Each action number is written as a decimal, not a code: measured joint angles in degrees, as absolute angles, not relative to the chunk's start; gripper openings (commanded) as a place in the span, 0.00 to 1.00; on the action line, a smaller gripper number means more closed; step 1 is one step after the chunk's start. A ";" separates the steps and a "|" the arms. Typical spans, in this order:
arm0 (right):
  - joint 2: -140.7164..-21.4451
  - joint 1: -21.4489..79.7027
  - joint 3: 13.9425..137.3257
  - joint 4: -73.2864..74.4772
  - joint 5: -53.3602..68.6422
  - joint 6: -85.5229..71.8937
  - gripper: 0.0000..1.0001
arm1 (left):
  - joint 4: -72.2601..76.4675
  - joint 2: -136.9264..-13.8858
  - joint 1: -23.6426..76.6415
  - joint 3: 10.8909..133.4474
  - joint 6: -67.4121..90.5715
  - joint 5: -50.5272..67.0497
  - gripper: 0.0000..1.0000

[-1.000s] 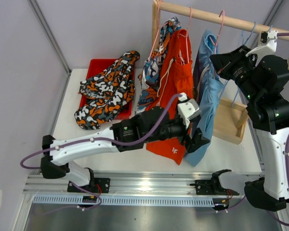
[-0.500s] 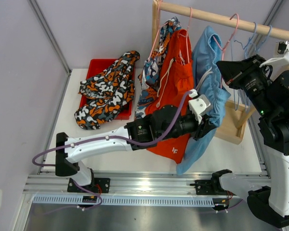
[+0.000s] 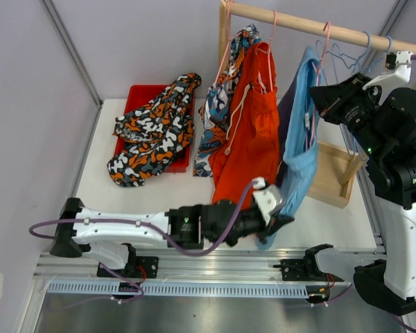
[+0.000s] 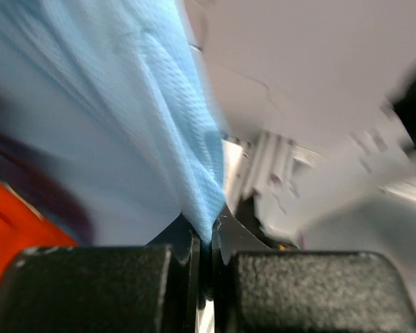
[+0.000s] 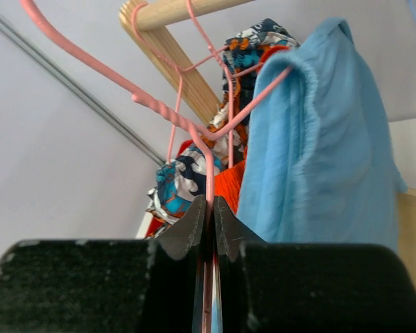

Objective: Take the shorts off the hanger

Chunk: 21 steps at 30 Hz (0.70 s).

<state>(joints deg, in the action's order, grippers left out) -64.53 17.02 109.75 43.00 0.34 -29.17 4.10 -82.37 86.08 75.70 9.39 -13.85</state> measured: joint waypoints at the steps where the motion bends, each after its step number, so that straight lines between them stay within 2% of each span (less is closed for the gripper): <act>1: -65.01 17.06 110.39 43.68 0.01 -28.71 0.00 | 4.73 -80.95 88.01 73.21 9.67 -15.00 0.00; 6: -66.89 17.19 113.67 45.69 -2.63 -26.94 0.00 | 4.43 -78.72 95.22 66.89 11.84 -20.08 0.00; 12: -62.89 17.08 109.43 45.69 -4.08 -27.29 0.00 | -0.51 -78.98 94.04 67.20 11.97 -24.03 0.00; 15: -58.24 17.04 104.57 45.87 -3.70 -28.86 0.00 | -3.36 -80.71 90.48 71.20 11.44 -24.03 0.00; 21: -47.53 17.04 98.24 52.93 -0.23 -33.34 0.00 | -9.93 -88.16 79.81 87.64 8.93 -25.06 0.00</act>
<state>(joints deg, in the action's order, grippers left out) -47.53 17.04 98.24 52.93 -0.23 -33.34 -9.93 -88.16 79.81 87.64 8.93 -25.06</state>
